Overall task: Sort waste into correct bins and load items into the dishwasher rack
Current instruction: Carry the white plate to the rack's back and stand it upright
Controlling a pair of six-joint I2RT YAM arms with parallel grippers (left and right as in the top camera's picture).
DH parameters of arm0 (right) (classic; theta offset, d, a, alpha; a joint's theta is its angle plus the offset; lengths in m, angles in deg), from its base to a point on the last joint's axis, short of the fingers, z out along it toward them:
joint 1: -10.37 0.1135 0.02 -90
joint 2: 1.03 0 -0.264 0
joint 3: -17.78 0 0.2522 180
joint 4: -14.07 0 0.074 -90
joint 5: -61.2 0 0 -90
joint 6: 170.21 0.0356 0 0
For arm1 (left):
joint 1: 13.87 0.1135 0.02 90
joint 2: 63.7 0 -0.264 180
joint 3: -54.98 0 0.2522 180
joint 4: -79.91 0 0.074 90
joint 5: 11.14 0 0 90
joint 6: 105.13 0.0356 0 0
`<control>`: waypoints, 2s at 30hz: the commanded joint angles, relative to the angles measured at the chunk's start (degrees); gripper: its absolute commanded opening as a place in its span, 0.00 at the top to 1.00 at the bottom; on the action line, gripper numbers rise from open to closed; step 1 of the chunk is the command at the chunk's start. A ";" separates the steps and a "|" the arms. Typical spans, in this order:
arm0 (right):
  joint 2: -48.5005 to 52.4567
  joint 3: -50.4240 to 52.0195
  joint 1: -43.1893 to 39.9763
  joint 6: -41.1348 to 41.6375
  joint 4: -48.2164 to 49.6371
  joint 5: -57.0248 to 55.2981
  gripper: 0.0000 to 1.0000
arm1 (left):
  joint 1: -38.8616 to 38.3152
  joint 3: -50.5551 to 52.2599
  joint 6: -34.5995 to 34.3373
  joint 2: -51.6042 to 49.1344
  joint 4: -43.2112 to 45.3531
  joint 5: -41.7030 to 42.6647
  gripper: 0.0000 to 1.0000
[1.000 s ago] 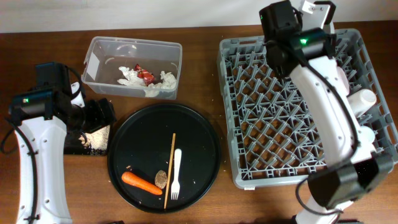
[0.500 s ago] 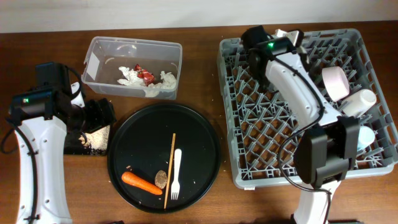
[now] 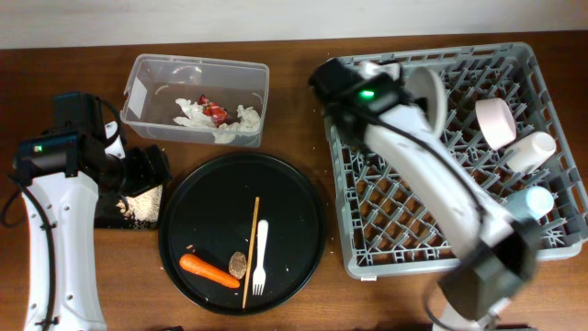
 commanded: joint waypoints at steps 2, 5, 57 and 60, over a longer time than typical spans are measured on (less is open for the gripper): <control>-13.55 -0.66 -5.99 1.68 -0.46 17.73 0.07 | 0.22 -0.09 -0.55 0.11 -0.20 0.26 0.01; -18.03 -0.66 -12.59 1.66 -2.80 19.19 0.05 | 0.22 -0.09 -0.55 0.11 -0.17 0.28 0.01; 8.48 0.52 -19.54 -25.75 8.31 34.12 0.73 | 0.17 -0.09 -0.52 0.11 -0.79 0.42 0.01; 7.96 0.52 -18.32 -25.81 7.32 34.69 0.73 | 0.17 -0.09 -0.52 0.11 -0.66 0.44 0.01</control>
